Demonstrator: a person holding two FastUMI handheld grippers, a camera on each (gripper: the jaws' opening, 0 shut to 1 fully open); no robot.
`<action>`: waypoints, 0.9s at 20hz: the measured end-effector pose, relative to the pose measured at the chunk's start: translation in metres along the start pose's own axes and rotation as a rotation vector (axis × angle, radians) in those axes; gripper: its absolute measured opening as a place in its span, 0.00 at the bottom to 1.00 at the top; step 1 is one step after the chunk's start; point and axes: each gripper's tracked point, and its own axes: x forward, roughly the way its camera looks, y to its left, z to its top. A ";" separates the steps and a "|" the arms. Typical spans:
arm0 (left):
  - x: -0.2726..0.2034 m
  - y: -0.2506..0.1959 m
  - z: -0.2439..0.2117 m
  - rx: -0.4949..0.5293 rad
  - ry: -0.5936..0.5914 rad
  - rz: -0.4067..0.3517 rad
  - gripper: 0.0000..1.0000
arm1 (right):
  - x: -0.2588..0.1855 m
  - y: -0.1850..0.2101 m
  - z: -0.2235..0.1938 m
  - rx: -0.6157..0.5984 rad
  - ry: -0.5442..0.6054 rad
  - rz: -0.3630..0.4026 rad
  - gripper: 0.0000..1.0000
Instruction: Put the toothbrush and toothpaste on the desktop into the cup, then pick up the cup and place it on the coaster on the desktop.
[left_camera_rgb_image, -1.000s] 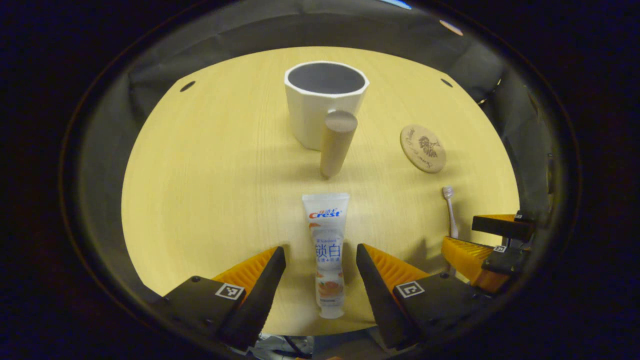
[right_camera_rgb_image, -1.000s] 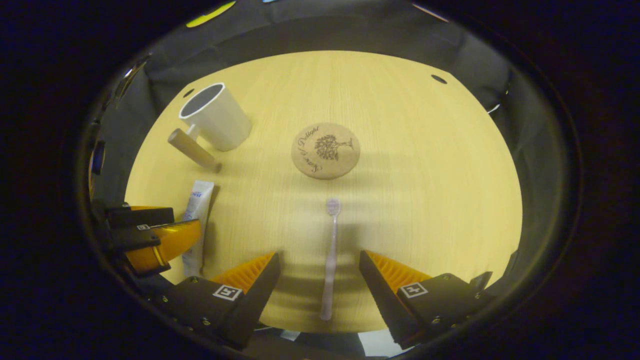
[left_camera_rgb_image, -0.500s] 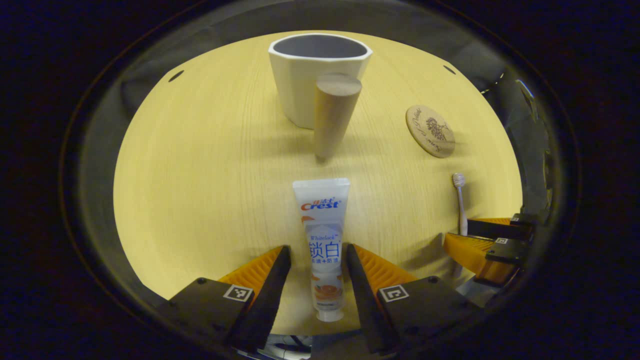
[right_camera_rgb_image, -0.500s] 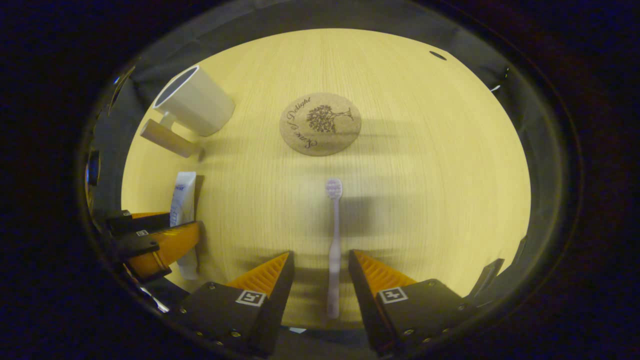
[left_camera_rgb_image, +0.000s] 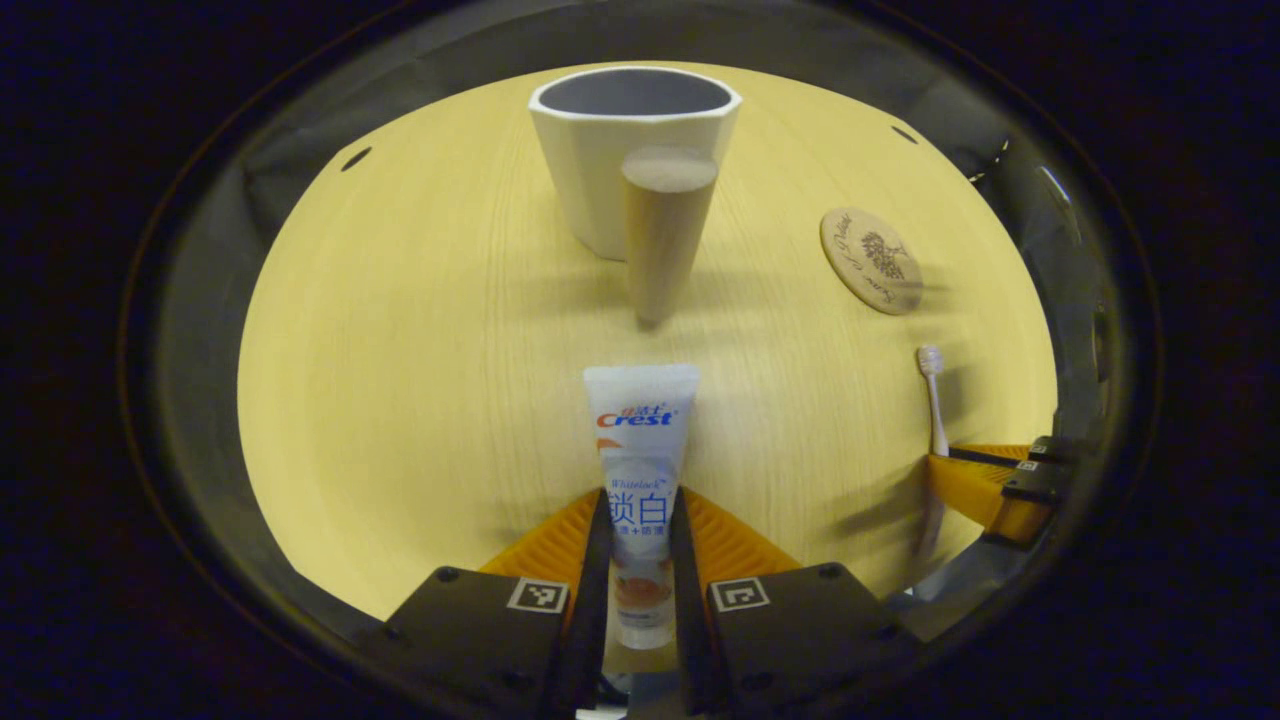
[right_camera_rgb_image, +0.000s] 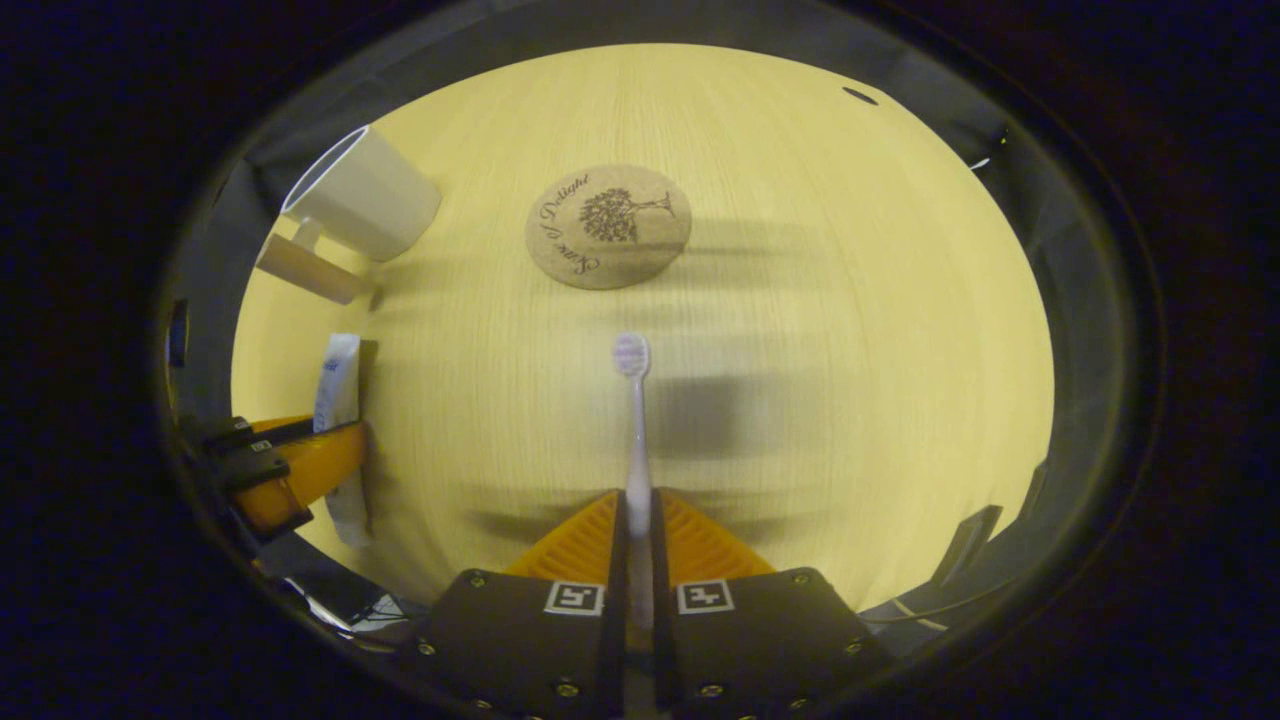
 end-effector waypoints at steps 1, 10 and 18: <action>0.000 -0.001 0.001 0.005 -0.003 -0.003 0.32 | 0.013 -0.001 -0.001 -0.003 0.008 0.003 0.10; -0.012 -0.005 0.008 -0.015 -0.118 -0.057 0.24 | 0.001 0.002 0.003 -0.004 -0.081 0.073 0.05; -0.057 -0.003 0.023 -0.088 -0.307 -0.097 0.24 | -0.047 0.029 0.031 -0.034 -0.268 0.215 0.05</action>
